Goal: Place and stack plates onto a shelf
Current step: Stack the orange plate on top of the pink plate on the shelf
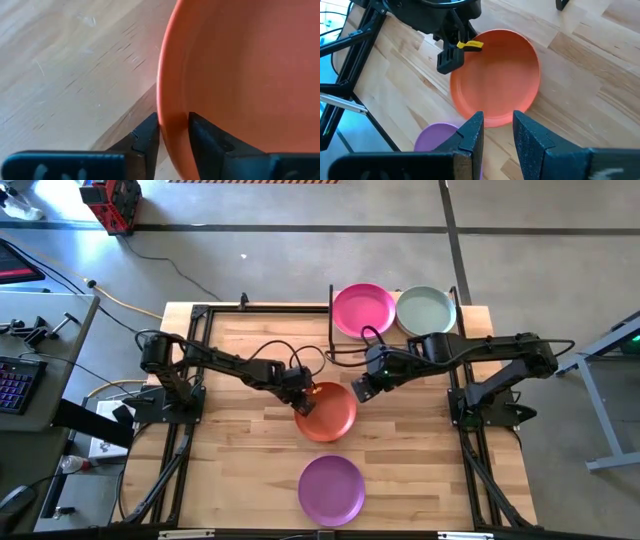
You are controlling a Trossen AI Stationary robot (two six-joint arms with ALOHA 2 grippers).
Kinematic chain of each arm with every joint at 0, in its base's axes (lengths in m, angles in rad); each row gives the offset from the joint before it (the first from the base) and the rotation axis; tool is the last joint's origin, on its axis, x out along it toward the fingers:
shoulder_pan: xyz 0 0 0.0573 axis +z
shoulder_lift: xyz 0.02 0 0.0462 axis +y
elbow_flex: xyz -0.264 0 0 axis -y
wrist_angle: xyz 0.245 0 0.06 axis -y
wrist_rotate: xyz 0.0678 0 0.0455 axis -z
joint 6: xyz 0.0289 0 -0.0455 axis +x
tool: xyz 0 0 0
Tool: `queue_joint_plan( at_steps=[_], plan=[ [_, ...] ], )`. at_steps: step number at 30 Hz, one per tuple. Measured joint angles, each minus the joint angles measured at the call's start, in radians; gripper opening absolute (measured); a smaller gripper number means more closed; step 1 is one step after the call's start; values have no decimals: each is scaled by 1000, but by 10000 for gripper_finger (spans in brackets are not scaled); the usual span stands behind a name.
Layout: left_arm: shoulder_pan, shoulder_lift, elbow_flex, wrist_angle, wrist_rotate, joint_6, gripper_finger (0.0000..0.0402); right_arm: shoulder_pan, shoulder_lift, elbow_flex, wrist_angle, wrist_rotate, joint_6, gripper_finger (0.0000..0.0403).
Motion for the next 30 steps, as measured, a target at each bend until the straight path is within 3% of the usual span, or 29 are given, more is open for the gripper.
queue_joint_plan(
  at_steps=[9,16,22,30],
  plan=[
    [-14,-3,35,18,7,66,8,0,0,0,-1,19,-3,83],
    [-15,-32,71,-3,4,111,3,0,0,0,0,24,-19,83],
    [9,-77,125,-50,-9,163,2,-2,0,0,36,105,-63,83],
    [69,-167,197,-106,-13,225,1,-48,-9,26,159,205,-259,83]
  ],
)
